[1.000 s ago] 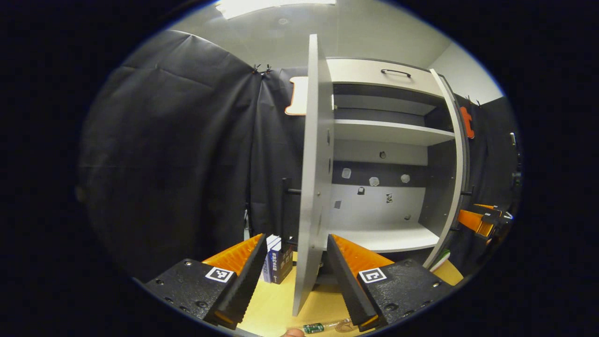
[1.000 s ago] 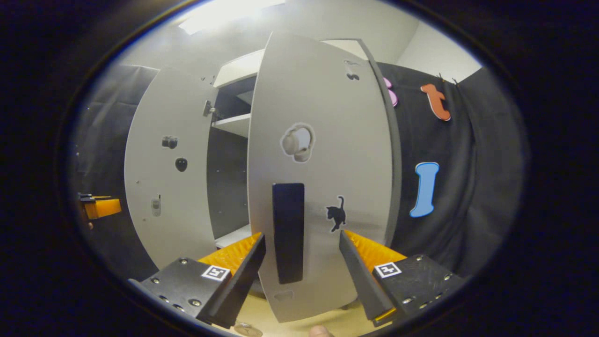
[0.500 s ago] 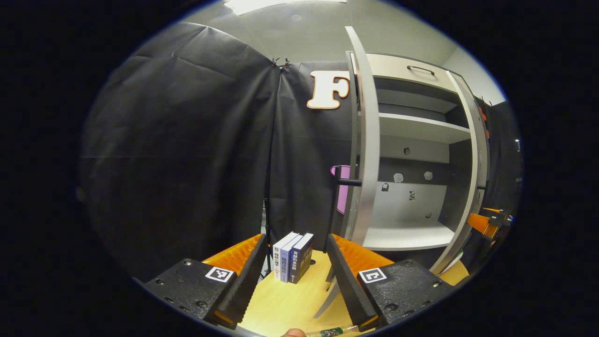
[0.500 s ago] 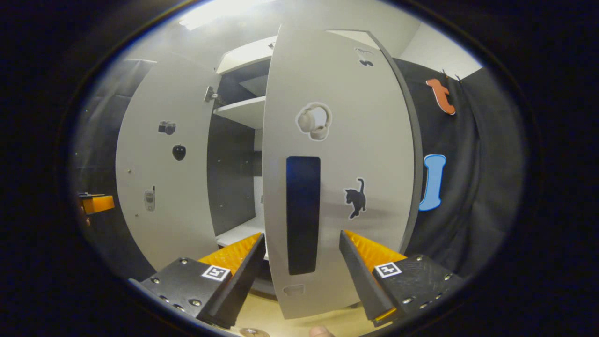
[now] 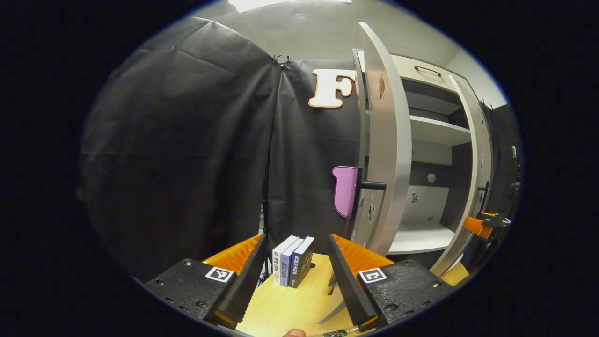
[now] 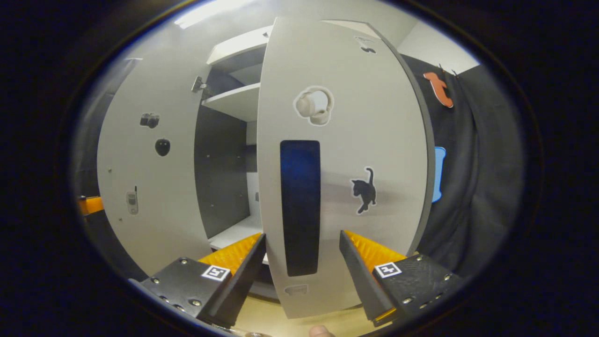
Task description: Grasp the bottle in the cabinet with the left hand and place it on the coaster, then close the right door with the right hand and the left door with the left hand.
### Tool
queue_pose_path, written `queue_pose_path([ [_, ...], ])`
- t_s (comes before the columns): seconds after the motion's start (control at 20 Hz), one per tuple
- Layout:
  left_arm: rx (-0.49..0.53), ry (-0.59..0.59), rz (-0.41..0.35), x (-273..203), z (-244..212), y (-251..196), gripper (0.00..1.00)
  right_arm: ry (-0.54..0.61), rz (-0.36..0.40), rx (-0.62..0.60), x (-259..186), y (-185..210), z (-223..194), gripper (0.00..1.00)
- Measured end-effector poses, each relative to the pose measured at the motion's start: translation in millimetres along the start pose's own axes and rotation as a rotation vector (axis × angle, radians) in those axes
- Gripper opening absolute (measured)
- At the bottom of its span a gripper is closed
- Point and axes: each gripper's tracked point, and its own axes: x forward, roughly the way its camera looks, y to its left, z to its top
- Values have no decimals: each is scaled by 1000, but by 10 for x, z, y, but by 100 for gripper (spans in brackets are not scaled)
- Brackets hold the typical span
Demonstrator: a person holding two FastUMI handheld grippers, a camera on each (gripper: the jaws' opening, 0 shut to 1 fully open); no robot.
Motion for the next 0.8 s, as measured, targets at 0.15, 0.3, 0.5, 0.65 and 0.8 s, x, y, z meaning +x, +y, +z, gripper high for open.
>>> queue_pose_path([
  [0.15,16,-5,-31,70,18,-23,82,-5,-20,4,26,-27,2,96],
  [0.3,31,-4,-53,140,29,-45,82,-21,-24,3,4,14,32,97],
  [0.5,41,-2,-88,205,40,-78,83,-56,-39,2,-160,15,113,97],
  [0.65,49,1,-107,242,38,-98,83,-61,-61,-9,-274,-37,105,97],
  [0.8,56,7,-121,256,26,-110,82,-52,-80,-14,-399,-88,53,93],
])
